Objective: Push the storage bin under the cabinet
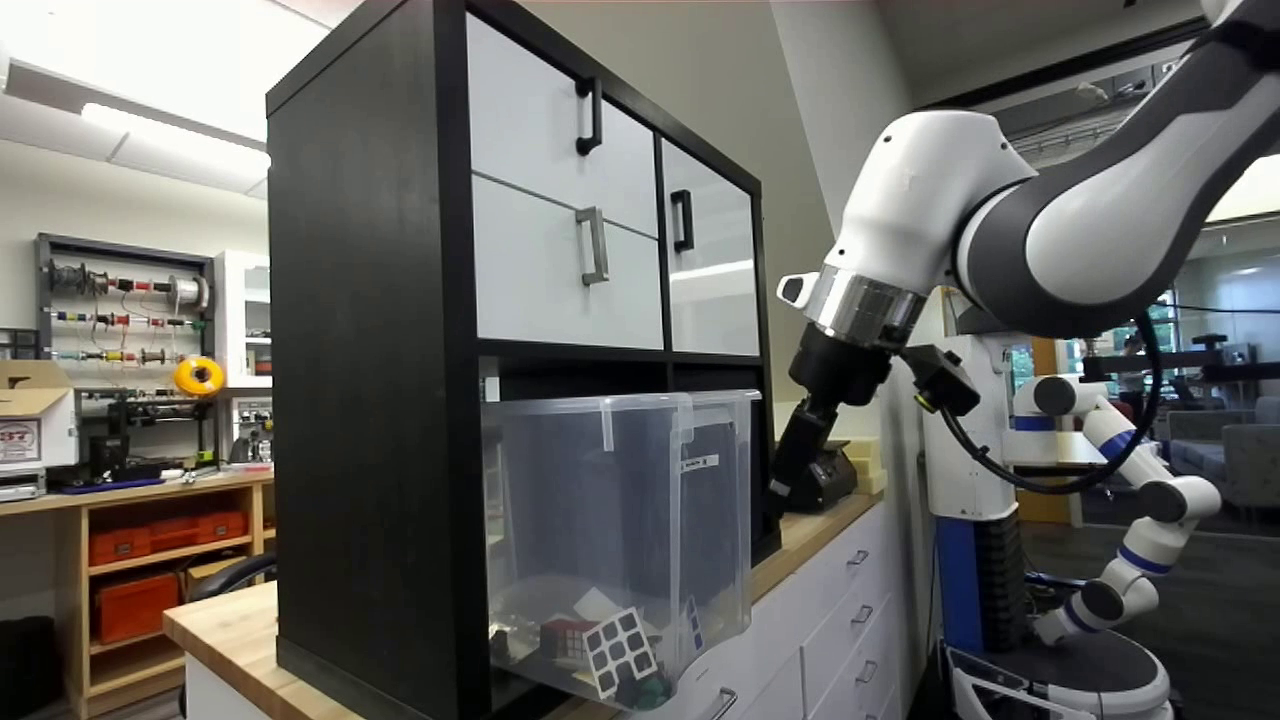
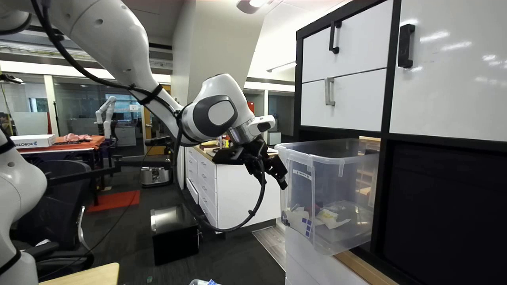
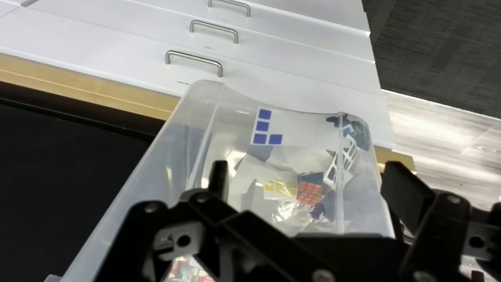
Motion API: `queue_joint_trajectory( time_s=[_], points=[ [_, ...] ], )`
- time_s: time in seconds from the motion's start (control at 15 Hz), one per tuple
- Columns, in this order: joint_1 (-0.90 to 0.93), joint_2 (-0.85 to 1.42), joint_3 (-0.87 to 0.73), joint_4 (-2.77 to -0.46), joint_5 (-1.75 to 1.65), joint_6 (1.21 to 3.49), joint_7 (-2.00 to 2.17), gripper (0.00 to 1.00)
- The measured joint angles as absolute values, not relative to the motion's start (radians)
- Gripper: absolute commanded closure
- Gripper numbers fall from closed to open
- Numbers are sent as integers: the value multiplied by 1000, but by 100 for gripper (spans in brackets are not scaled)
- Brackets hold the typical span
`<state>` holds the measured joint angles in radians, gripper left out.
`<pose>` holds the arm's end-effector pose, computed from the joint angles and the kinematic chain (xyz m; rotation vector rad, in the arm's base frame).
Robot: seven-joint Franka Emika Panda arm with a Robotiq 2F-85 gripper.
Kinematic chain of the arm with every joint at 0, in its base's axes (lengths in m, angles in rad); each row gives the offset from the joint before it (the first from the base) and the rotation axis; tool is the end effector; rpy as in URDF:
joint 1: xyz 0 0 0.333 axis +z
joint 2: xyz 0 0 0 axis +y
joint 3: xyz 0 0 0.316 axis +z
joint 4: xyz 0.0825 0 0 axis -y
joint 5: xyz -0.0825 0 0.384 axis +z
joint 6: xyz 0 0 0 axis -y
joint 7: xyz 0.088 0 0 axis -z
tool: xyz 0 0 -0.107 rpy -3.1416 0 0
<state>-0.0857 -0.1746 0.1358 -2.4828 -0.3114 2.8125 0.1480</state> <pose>0.4920 0.0404 0.4074 2.8888 0.2544 0.7586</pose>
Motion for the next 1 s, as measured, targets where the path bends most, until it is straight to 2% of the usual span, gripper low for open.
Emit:
queue_joint_trajectory(
  time_s=[0.33,1.0],
  points=[
    [-141,-83,139,-2408,-478,2889,313,0],
    [-157,25,118,-2274,-702,2897,572,0]
  ],
)
